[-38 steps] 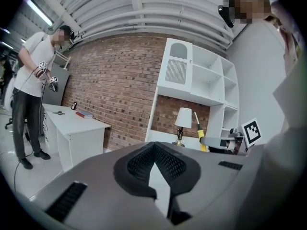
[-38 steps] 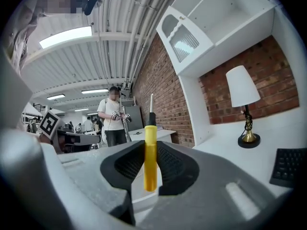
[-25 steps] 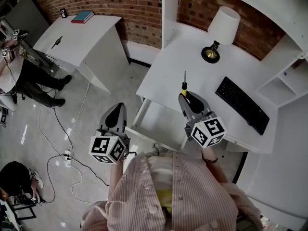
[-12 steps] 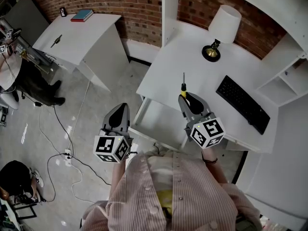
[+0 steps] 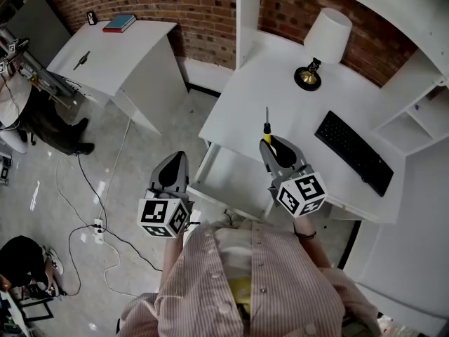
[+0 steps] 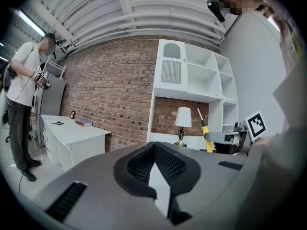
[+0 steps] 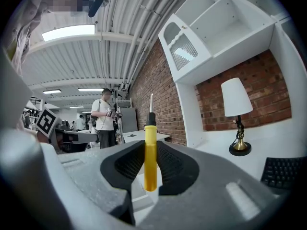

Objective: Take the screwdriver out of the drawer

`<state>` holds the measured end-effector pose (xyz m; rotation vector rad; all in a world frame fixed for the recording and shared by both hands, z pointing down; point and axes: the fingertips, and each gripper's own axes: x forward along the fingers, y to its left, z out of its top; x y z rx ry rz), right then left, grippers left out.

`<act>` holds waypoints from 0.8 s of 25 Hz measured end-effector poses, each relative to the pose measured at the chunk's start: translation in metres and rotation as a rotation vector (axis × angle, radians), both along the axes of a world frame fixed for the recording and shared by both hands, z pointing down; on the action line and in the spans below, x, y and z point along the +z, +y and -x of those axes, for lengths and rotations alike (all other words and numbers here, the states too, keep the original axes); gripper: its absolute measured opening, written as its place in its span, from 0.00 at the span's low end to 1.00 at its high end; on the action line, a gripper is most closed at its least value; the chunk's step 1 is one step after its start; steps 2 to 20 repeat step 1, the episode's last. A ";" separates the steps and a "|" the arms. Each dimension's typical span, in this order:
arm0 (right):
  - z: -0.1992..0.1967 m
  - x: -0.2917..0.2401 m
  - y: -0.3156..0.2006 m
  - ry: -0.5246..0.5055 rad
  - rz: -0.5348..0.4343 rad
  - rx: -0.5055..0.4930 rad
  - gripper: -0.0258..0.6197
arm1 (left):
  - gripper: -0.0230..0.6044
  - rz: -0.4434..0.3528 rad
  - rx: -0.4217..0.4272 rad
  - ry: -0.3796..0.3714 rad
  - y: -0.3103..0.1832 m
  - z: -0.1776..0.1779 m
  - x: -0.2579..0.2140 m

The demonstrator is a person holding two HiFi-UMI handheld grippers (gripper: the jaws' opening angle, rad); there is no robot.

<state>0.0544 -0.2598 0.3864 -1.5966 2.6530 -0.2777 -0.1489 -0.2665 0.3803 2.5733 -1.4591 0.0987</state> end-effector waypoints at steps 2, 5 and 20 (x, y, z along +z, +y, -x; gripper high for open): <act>0.000 0.000 0.000 0.000 -0.001 0.000 0.16 | 0.03 0.000 -0.001 0.000 0.000 0.001 0.000; 0.000 0.000 0.000 0.000 -0.001 0.000 0.16 | 0.03 0.000 -0.001 0.000 0.000 0.001 0.000; 0.000 0.000 0.000 0.000 -0.001 0.000 0.16 | 0.03 0.000 -0.001 0.000 0.000 0.001 0.000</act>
